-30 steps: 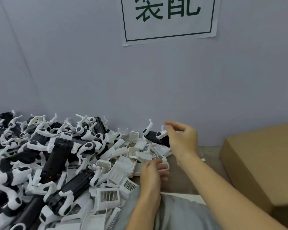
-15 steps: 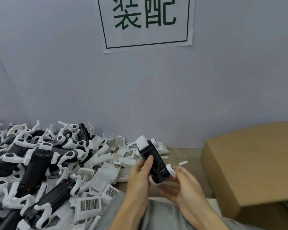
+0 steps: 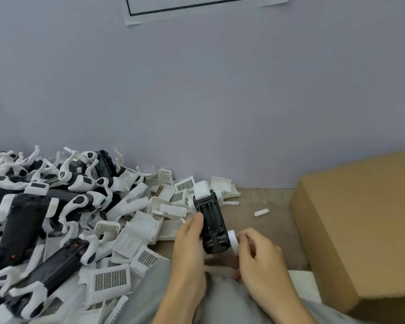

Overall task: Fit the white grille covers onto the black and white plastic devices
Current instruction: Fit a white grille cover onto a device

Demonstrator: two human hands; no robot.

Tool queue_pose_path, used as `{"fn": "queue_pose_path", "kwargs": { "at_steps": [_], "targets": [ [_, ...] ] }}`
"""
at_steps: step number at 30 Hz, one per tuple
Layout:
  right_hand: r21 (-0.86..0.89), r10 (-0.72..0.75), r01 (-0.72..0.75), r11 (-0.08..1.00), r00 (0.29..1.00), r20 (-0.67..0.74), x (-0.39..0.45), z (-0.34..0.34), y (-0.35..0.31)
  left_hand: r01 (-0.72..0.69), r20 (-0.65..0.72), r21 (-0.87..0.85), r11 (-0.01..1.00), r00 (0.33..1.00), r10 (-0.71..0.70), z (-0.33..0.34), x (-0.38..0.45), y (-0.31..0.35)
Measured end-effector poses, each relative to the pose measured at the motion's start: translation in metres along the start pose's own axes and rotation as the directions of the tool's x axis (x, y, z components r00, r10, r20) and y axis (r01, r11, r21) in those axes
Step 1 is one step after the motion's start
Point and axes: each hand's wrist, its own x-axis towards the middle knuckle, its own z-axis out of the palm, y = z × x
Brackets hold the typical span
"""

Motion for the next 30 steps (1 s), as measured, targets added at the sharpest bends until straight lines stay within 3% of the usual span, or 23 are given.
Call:
{"fn": "queue_pose_path", "kwargs": {
  "at_steps": [5,10,13,19,23,26,30],
  "targets": [
    [-0.002,-0.023,0.023,1.0,0.999,0.042,-0.003,0.001,-0.001,-0.066,0.047,0.003,0.998,0.997,0.066,-0.002,0.019,0.003],
    [-0.18,-0.12,0.122,0.976,0.993,0.022,-0.007,0.004,-0.002,-0.067,0.038,-0.029,0.997,0.997,0.068,-0.001,0.01,-0.006],
    [-0.191,-0.146,0.147,0.971,0.989,0.02,-0.007,0.004,-0.004,-0.1,0.002,-0.043,0.994,0.995,0.101,-0.002,0.0,-0.01],
    [-0.123,-0.2,0.221,0.967,0.966,0.161,-0.008,-0.007,-0.006,-0.227,-0.073,0.023,0.974,0.971,0.228,-0.001,-0.023,-0.019],
    [-0.216,-0.101,0.149,0.965,0.97,0.22,0.008,-0.006,-0.008,-0.21,-0.082,0.026,0.977,0.974,0.212,-0.001,-0.022,-0.018],
    [-0.414,0.003,0.055,0.908,0.99,0.138,0.03,-0.003,-0.01,-0.187,-0.052,0.042,0.982,0.981,0.189,0.001,-0.014,-0.013],
    [-0.194,-0.052,0.054,0.98,0.998,0.019,0.028,0.008,-0.007,-0.148,-0.006,0.016,0.989,0.989,0.148,0.002,0.001,-0.007]
  ]
}}
